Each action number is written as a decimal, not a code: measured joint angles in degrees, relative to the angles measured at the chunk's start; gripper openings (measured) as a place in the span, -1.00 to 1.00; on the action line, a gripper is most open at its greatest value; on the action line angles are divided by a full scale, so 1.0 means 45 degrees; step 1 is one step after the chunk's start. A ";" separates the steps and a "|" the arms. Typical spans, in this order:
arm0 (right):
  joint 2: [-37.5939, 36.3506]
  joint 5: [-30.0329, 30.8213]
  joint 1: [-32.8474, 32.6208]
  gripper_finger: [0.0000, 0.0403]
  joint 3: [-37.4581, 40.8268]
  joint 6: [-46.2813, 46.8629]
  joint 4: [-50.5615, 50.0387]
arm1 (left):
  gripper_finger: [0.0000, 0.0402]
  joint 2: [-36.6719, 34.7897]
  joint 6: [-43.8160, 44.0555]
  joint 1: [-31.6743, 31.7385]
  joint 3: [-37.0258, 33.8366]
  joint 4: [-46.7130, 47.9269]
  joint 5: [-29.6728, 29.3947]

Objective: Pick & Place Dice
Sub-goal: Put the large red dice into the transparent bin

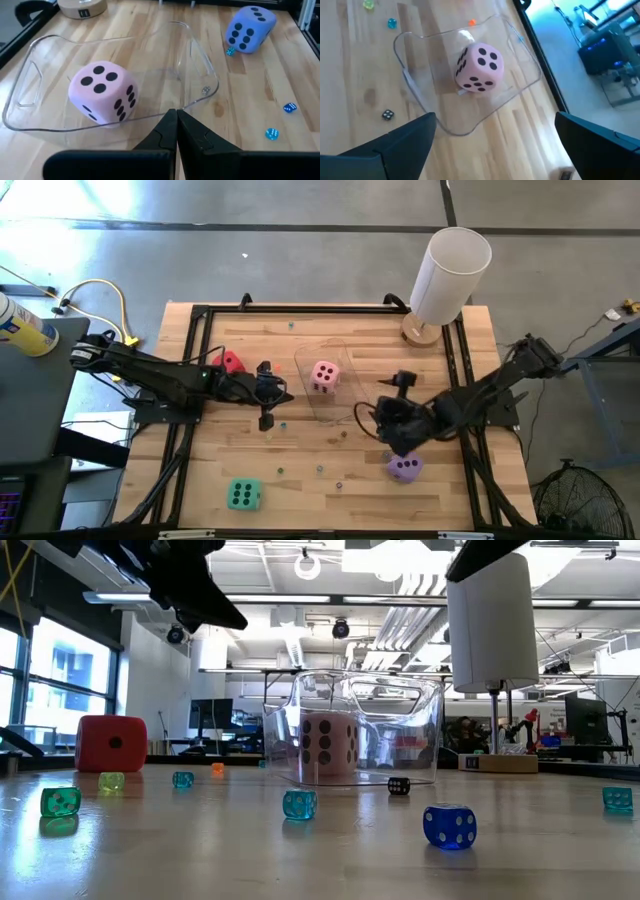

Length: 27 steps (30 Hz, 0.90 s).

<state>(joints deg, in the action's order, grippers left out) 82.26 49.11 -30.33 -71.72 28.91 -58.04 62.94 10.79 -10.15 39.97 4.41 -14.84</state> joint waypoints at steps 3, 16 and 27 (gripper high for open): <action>0.0000 0.0725 -0.0607 0.99 0.0000 0.1132 -0.0702 | -1.00 0.0000 -0.0566 -0.0148 0.0000 -0.0002 -0.0006; -0.0005 0.1764 -0.1683 0.99 0.0000 0.2639 -0.0976 | -0.61 0.0000 -0.2482 -0.0471 0.0000 -0.1340 -0.1118; -0.0005 0.1857 -0.1681 0.99 0.0000 0.3628 -0.1068 | 0.06 0.0005 -0.1774 -0.0485 0.0005 -0.2184 -0.2425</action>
<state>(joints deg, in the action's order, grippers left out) 82.24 57.47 -37.89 -71.72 45.23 -62.85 62.96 2.81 -12.33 39.99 -5.41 -25.76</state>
